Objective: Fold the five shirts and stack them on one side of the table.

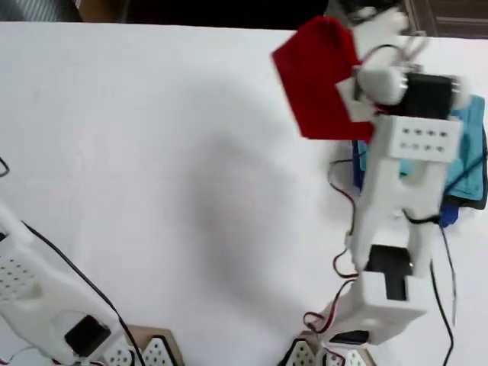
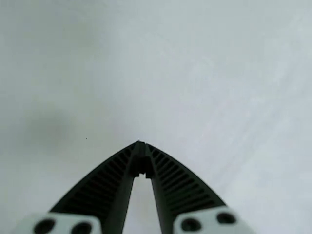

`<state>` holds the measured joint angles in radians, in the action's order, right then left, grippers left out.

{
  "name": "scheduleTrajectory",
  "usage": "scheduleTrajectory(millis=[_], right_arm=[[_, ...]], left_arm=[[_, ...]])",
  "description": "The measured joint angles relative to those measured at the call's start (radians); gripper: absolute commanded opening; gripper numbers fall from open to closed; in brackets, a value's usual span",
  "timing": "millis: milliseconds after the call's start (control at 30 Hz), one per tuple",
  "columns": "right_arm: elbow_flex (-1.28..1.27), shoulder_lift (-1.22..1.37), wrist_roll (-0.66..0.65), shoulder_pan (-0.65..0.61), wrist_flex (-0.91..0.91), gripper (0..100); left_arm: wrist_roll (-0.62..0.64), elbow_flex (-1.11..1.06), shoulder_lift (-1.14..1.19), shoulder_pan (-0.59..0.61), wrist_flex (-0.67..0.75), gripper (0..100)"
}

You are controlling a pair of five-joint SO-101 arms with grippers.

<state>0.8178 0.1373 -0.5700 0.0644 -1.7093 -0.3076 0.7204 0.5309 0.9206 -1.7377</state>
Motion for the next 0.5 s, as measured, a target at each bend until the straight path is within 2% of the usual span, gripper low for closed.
scheduleTrajectory(millis=[300,500], right_arm=[[0.0,-0.002,-0.115,0.21,0.018,2.2],[0.0,0.055,-0.175,0.295,0.054,2.2]], left_arm=[[0.031,0.0,0.0,-0.032,-0.002,3],[0.031,0.0,0.0,-0.031,-0.002,3]])
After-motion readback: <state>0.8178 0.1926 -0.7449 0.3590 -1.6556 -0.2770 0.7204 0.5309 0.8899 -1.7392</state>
